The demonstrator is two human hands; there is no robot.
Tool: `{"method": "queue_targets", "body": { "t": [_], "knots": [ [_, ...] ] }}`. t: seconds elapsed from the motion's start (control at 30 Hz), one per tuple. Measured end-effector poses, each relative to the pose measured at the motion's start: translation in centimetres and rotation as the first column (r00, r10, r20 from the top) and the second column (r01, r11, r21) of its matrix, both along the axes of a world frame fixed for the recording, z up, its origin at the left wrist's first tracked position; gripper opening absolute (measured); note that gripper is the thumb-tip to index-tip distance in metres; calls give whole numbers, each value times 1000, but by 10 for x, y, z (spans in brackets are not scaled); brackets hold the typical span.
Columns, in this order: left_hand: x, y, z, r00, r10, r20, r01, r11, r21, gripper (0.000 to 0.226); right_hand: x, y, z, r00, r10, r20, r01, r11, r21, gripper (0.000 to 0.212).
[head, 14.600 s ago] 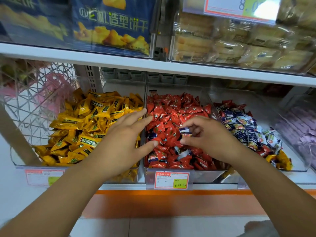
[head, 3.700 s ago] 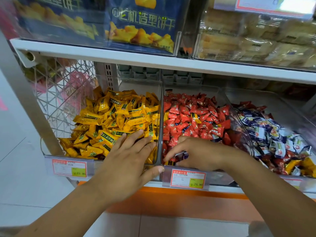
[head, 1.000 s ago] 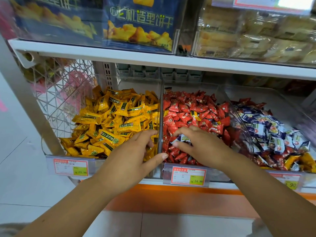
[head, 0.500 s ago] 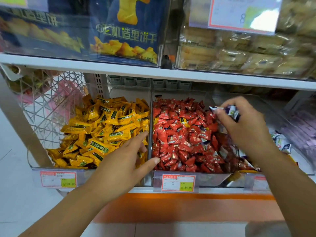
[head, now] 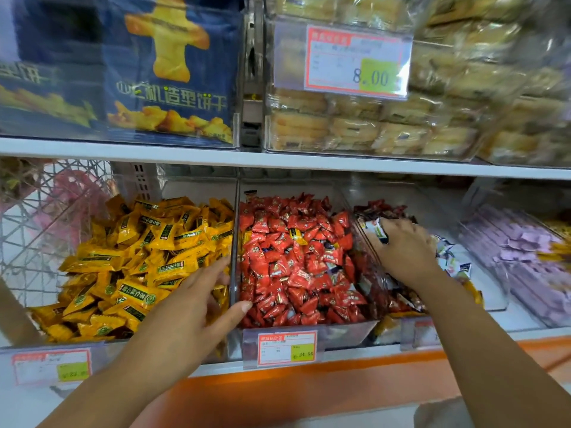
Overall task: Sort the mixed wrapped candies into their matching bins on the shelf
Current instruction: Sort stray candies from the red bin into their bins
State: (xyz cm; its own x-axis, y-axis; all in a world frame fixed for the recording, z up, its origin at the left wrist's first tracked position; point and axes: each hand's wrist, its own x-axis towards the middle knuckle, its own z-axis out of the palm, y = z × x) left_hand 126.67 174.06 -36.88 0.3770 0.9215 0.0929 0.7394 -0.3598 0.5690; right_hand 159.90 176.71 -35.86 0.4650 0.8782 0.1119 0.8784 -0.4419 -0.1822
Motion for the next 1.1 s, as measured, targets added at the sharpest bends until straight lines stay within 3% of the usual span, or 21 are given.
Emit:
{"method": "queue_targets", "body": {
  "t": [0.1, 0.17, 0.2, 0.27, 0.4, 0.57, 0.7, 0.87, 1.0, 1.1],
  "knots": [
    [0, 0, 2, 1000, 8, -2, -8, 1000, -20, 79, -19, -4, 20, 997, 59, -44, -44, 957, 287, 49],
    [-1, 0, 3, 1000, -1, 15, 1, 1000, -30, 83, -50, -9, 32, 973, 228, -26, -185, 845, 502, 36],
    [-1, -1, 4, 1000, -8, 19, 9, 999, -38, 86, -67, -10, 34, 941, 338, -22, -277, 806, 523, 32],
    [-1, -1, 6, 1000, -13, 12, 14, 998, -57, 88, -93, -1, 23, 870, 492, -28, -439, 801, 407, 35],
    [-3, 2, 5, 1000, -14, 1, 14, 997, -79, 89, -109, 29, -20, 887, 455, 73, -457, 890, 3, 55],
    [-5, 6, 4, 999, -48, 11, 48, 994, -103, 86, -105, 42, -19, 906, 415, 81, -420, 906, 49, 44],
    [-4, 10, 3, 998, -54, 12, 55, 995, -89, 85, -99, 47, -15, 902, 410, 134, -399, 911, -102, 56],
    [-5, 11, 1, 996, -81, 28, 83, 994, -73, 85, -102, 49, -11, 921, 371, 116, -376, 926, 28, 43],
    [-8, 10, 6, 995, -86, 44, 90, 991, -103, 87, -106, 40, 4, 918, 392, -53, -384, 916, 118, 36],
    [-10, 11, 3, 997, -69, 35, 73, 992, -103, 87, -117, 30, 25, 843, 465, -270, -337, 848, 409, 35]
  ]
}}
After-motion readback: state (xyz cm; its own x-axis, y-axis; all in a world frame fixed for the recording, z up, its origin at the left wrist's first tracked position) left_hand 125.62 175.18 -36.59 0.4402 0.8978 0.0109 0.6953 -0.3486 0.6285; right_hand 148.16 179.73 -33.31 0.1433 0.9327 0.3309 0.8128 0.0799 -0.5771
